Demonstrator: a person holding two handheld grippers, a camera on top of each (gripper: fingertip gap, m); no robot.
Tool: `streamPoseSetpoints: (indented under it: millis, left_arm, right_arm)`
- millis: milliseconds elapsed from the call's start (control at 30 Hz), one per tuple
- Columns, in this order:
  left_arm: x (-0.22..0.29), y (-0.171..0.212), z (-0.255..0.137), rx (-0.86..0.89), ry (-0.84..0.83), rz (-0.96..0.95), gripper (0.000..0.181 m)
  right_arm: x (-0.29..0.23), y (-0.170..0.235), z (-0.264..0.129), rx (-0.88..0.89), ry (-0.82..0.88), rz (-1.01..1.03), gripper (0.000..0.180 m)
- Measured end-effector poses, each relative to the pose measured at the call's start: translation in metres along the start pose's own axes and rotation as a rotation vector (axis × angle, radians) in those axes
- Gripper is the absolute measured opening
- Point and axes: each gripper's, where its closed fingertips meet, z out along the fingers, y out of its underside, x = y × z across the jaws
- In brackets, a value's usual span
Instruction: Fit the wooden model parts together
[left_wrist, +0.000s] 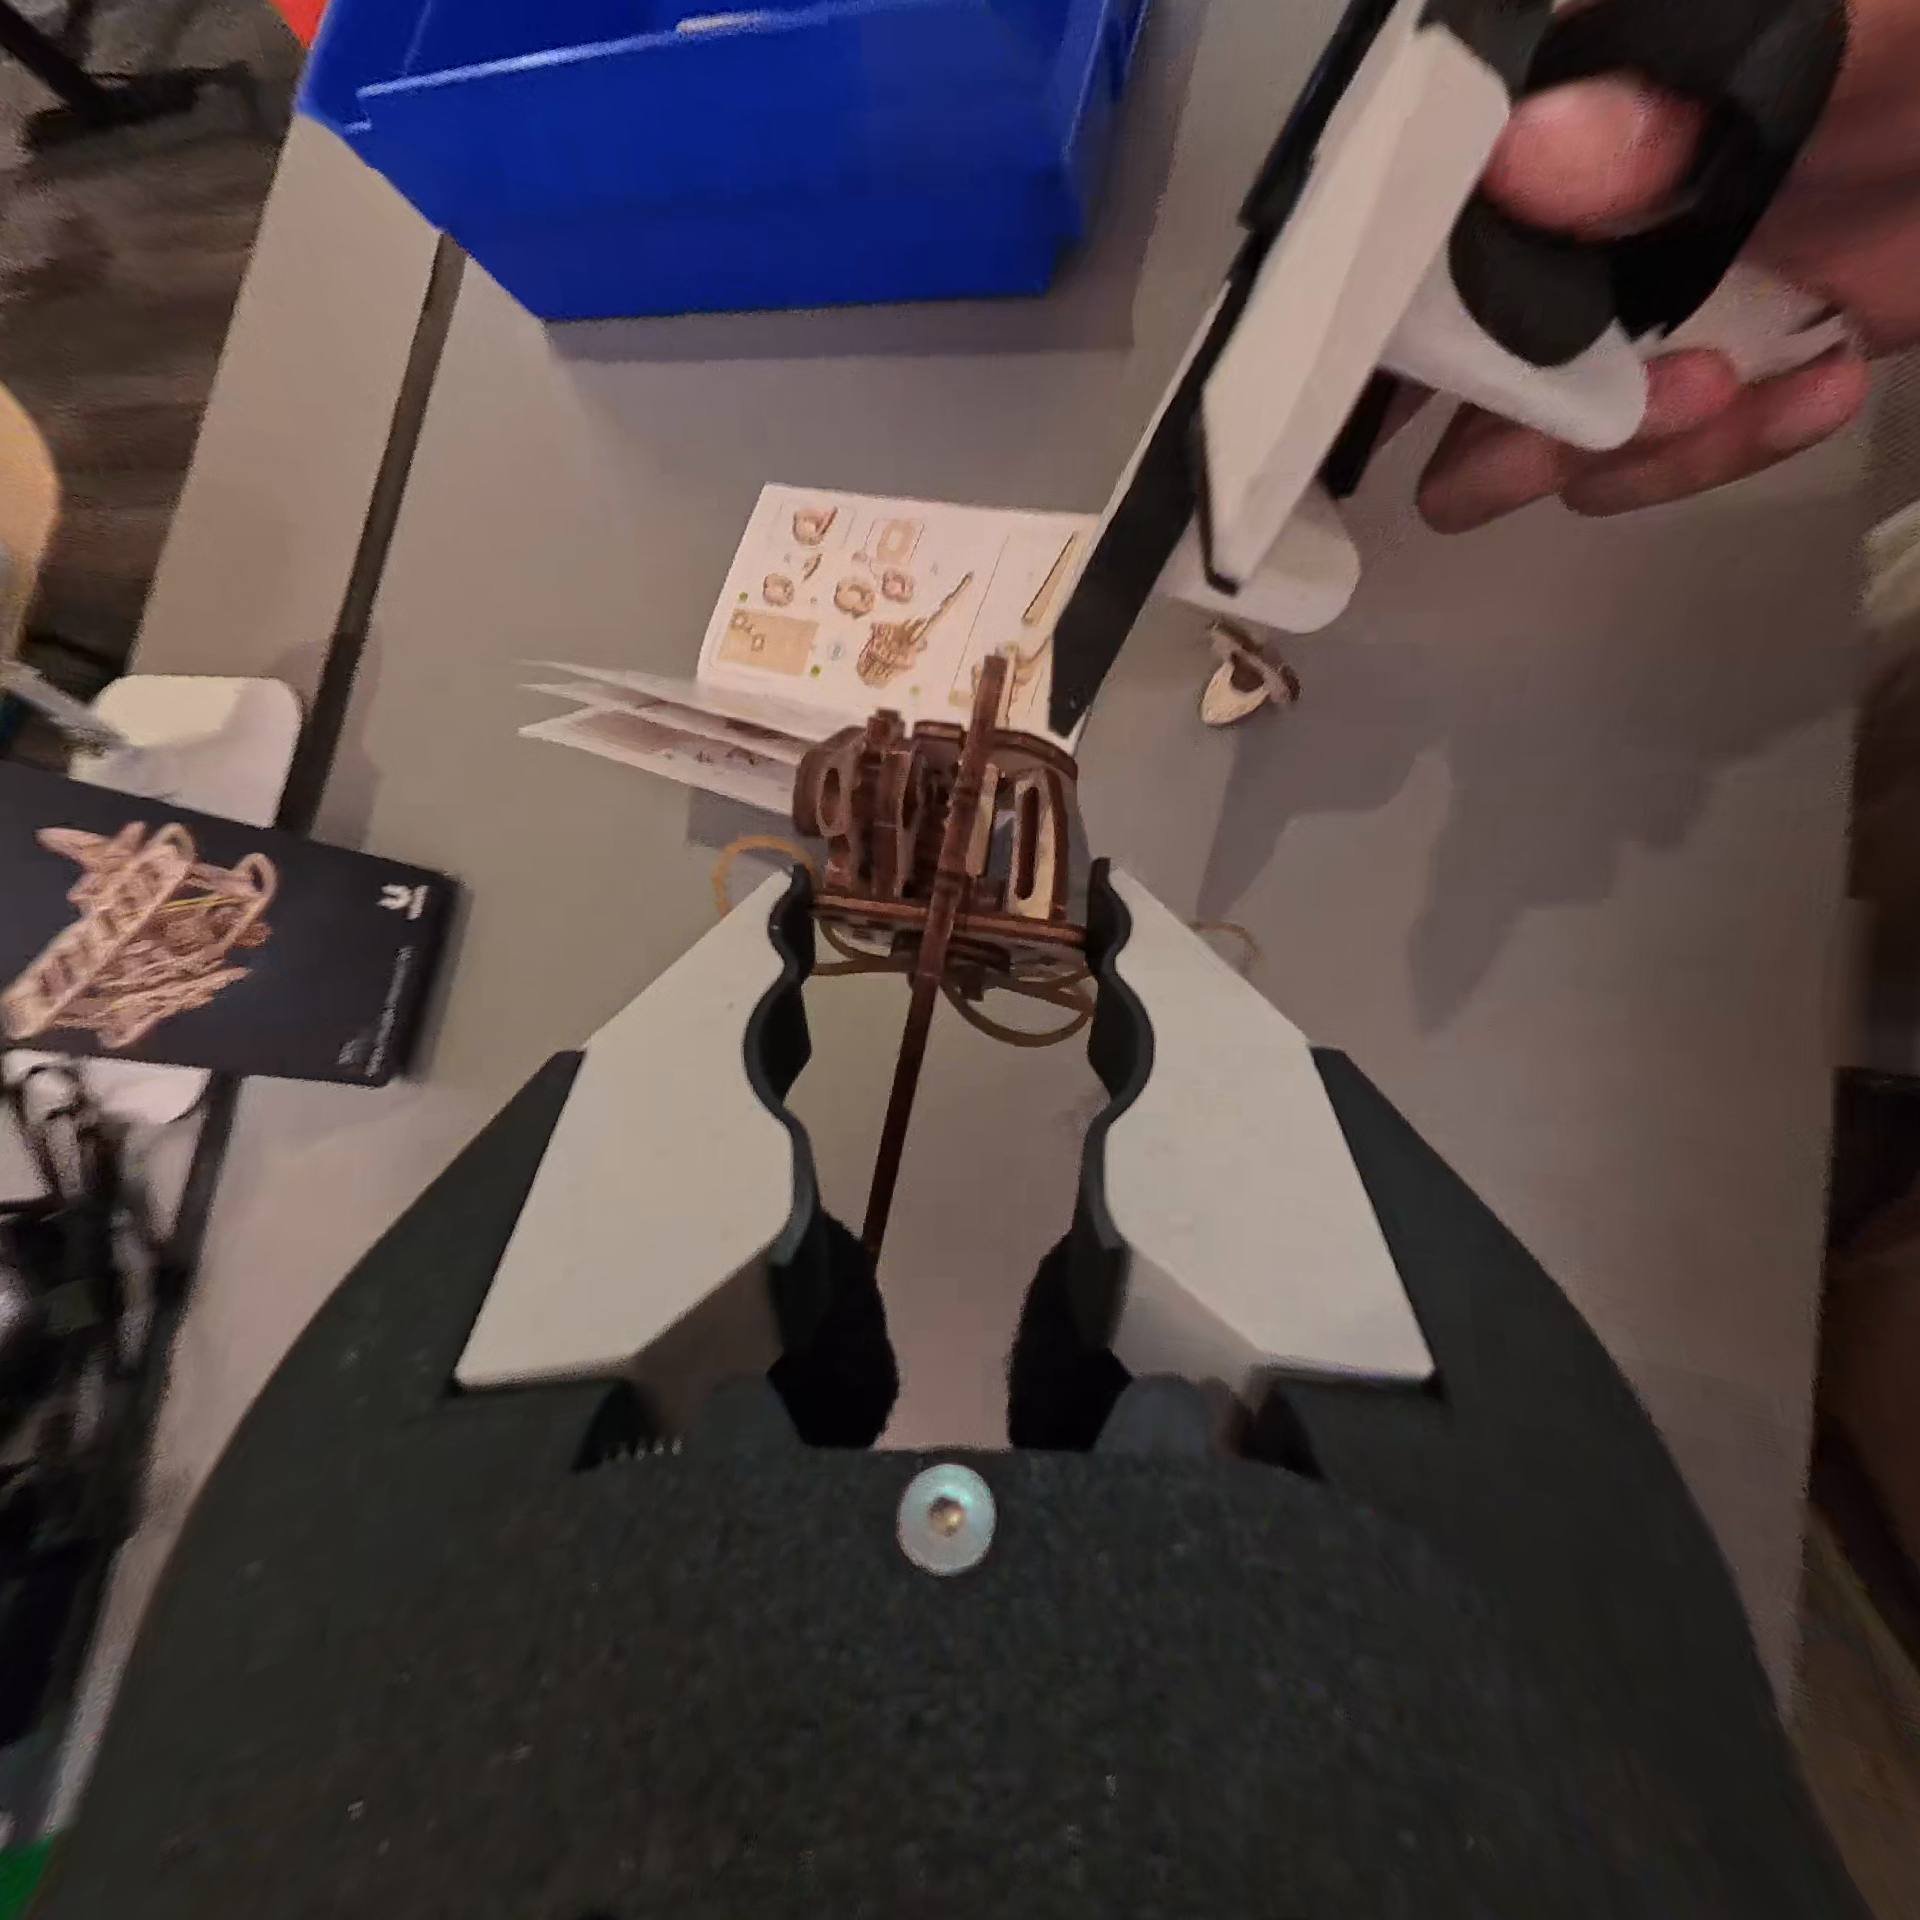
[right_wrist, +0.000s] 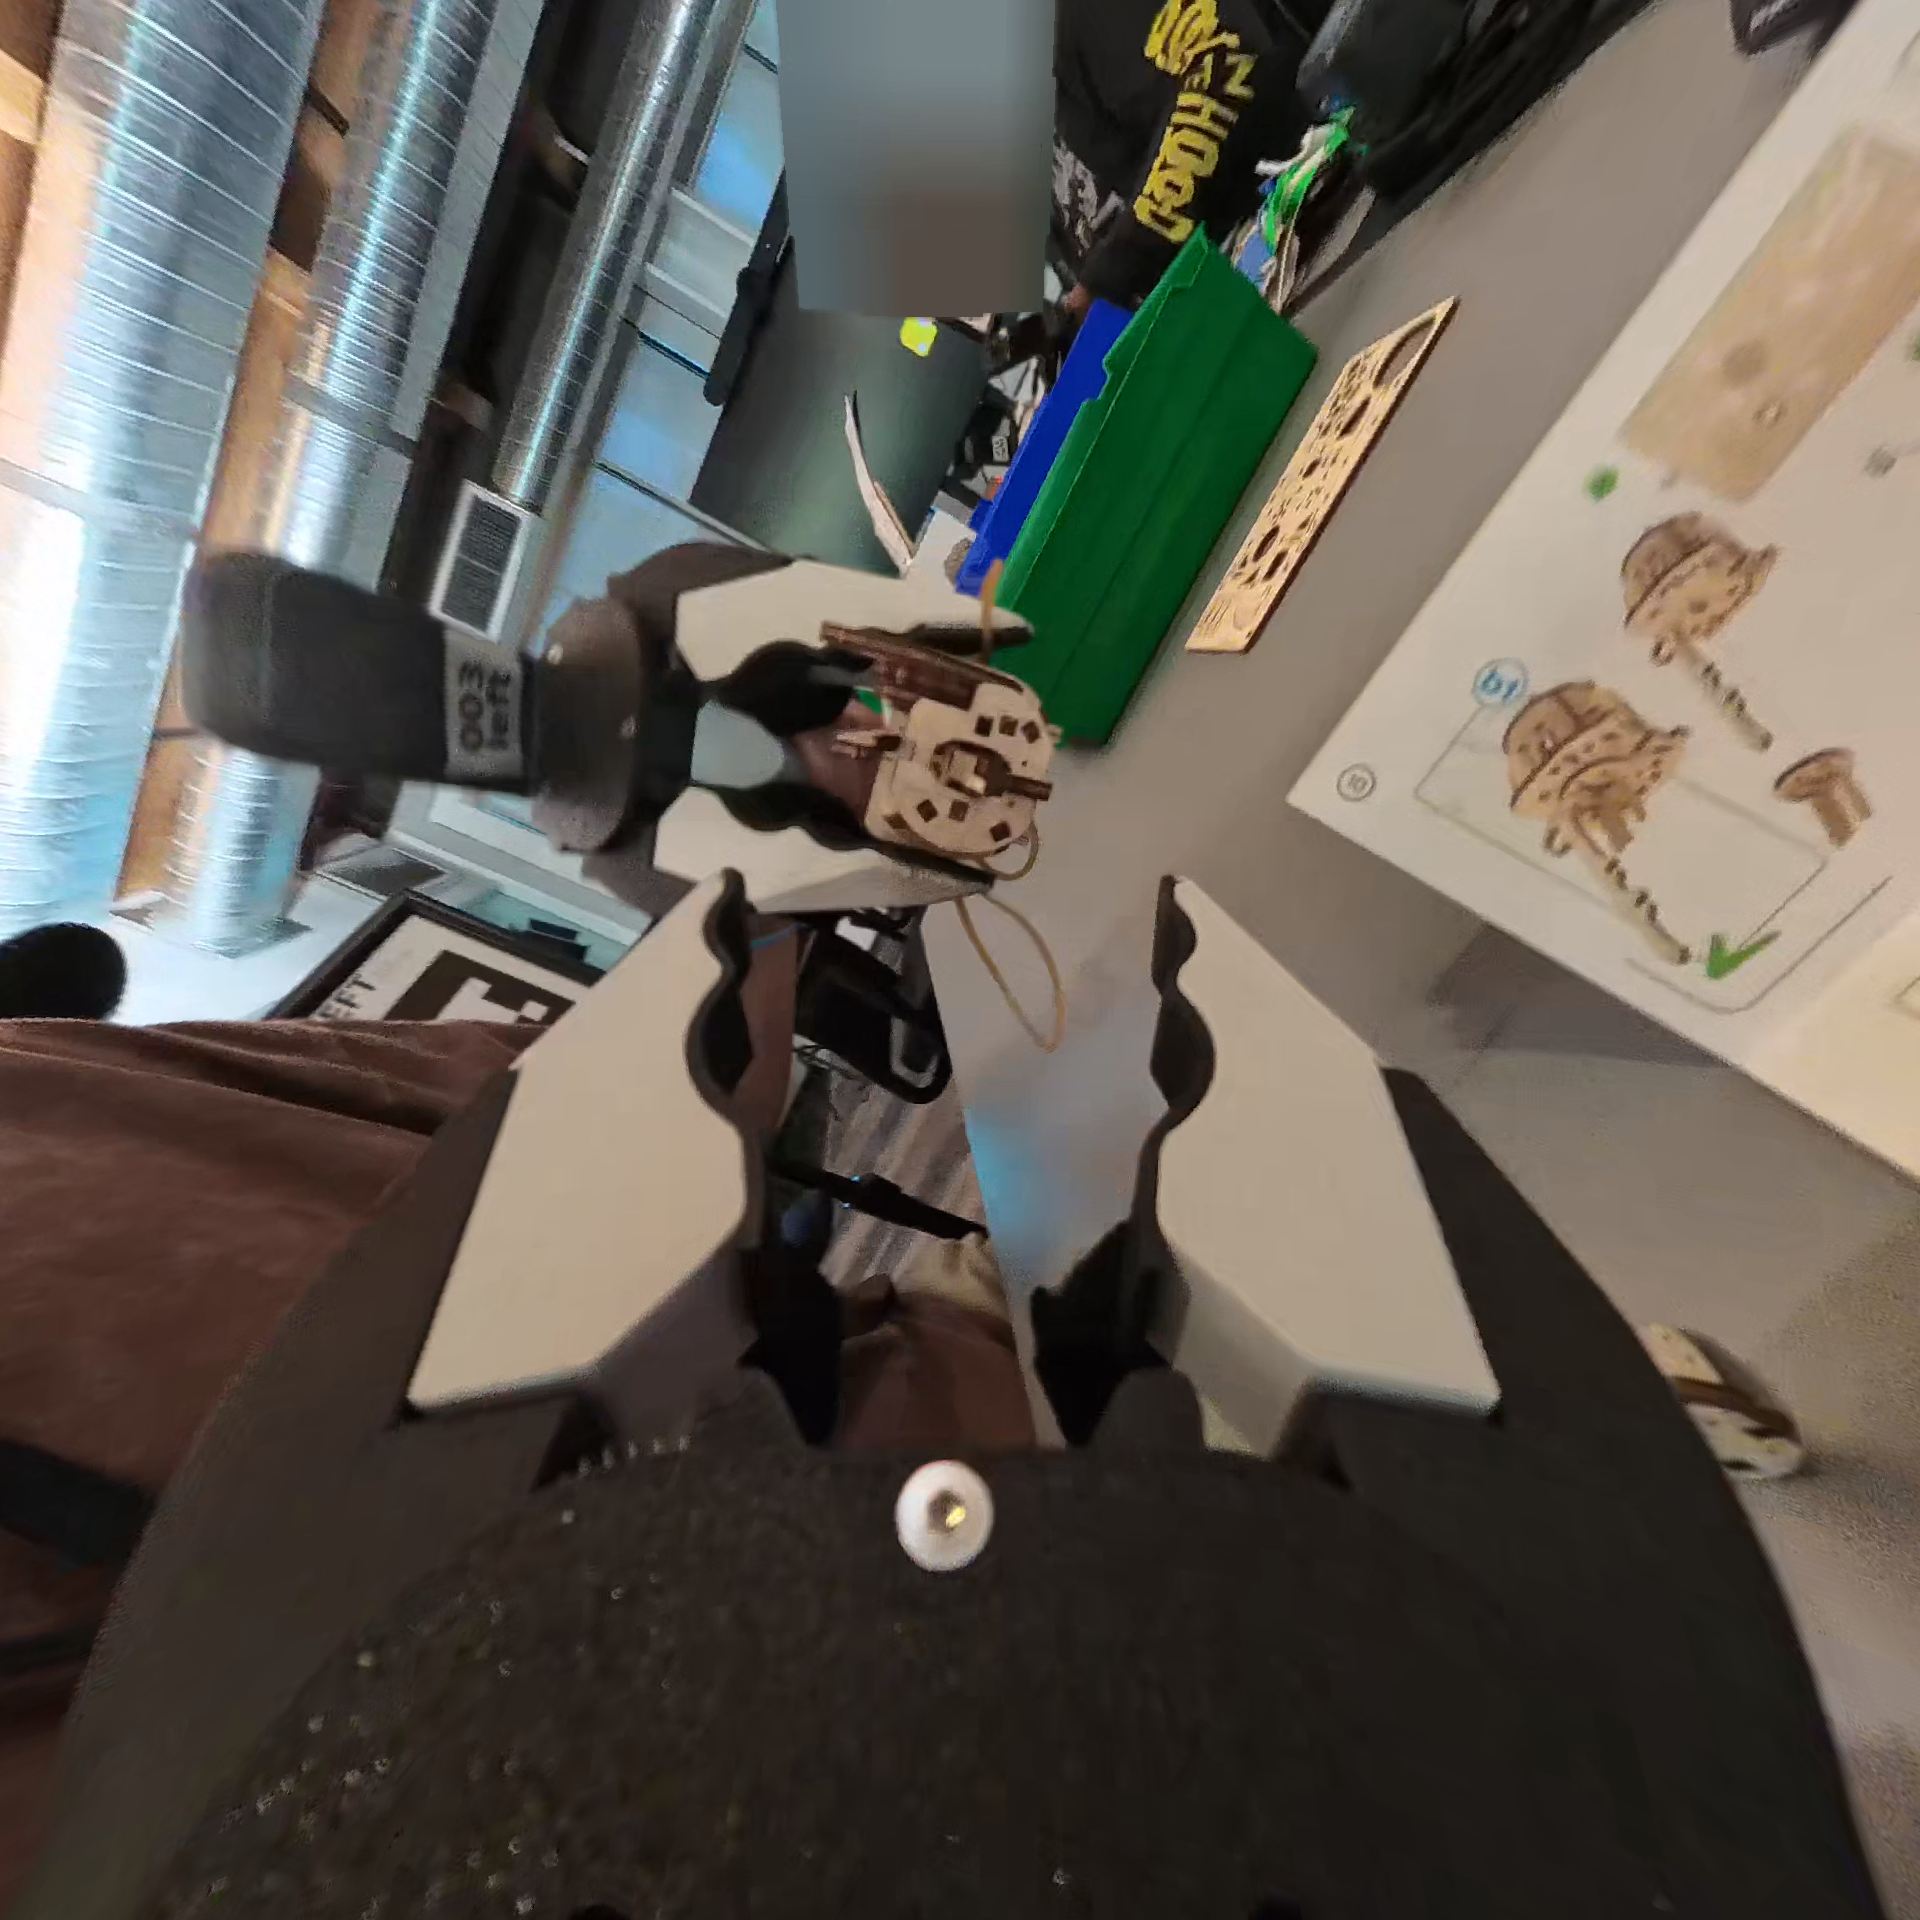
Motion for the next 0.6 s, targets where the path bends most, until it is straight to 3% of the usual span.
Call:
streamPoseSetpoints:
  millis: [200,500,600]
  left_arm:
    - [0.025,-0.001,-0.002,-0.025,-0.15,0.105,0.05]
    - [0.038,-0.011,-0.015,0.034,-0.236,0.13,0.05]
    - [0.044,-0.012,-0.016,0.049,-0.232,0.145,0.05]
  right_arm:
    - [-0.001,0.015,0.014,-0.025,-0.031,-0.006,0.085]
    - [-0.016,0.028,0.016,-0.062,-0.115,-0.042,0.054]
    - [-0.018,0.029,0.014,-0.06,-0.128,-0.034,0.051]
